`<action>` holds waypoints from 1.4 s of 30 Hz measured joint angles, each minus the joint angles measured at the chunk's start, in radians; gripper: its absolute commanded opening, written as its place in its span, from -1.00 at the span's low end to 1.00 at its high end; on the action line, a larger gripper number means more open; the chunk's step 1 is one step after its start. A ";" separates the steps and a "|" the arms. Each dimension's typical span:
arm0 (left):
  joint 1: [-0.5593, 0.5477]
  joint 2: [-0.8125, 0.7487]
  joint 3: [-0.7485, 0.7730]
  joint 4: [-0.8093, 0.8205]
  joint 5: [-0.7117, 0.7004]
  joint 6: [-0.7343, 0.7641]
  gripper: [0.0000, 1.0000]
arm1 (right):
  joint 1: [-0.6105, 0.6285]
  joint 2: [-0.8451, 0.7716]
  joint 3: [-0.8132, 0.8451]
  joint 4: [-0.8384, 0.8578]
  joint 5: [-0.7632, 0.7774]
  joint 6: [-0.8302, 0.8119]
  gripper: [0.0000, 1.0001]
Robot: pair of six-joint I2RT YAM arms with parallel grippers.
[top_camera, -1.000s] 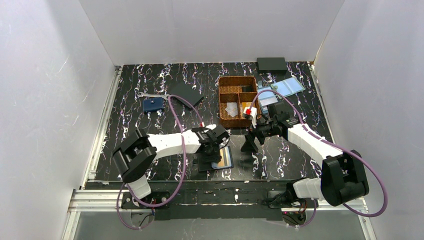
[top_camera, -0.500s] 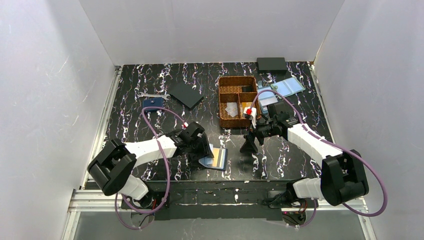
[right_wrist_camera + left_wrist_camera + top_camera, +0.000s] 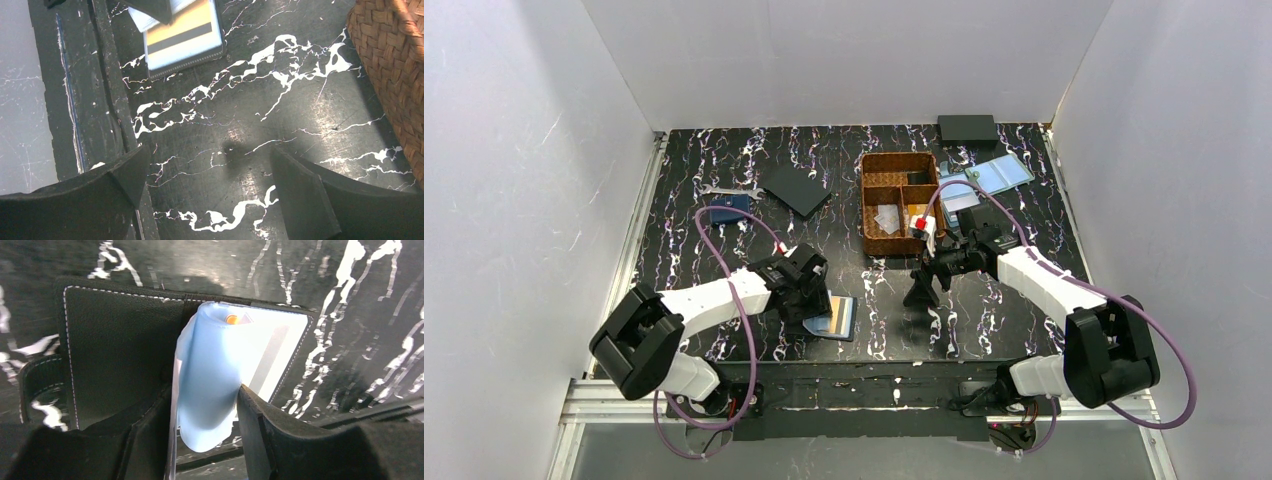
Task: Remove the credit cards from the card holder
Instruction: Remove the credit card from the card holder.
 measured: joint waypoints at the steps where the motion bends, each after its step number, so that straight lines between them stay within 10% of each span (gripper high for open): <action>1: 0.001 -0.003 0.006 -0.023 -0.016 0.008 -0.05 | 0.002 0.002 0.000 0.000 0.000 0.000 0.96; 17: 0.014 -0.050 0.035 -0.147 -0.090 0.103 -0.55 | 0.161 0.030 0.000 0.028 0.020 0.008 0.91; 24: 0.015 -0.062 0.035 -0.188 -0.118 0.112 -0.17 | 0.205 0.090 0.000 0.031 0.052 0.018 0.91; 39: 0.034 -0.122 0.076 -0.404 -0.300 0.131 -0.02 | 0.207 0.090 0.000 0.033 0.076 0.022 0.92; 42: 0.037 -0.214 0.109 -0.483 -0.348 0.138 0.77 | 0.207 0.090 0.000 0.033 0.080 0.022 0.92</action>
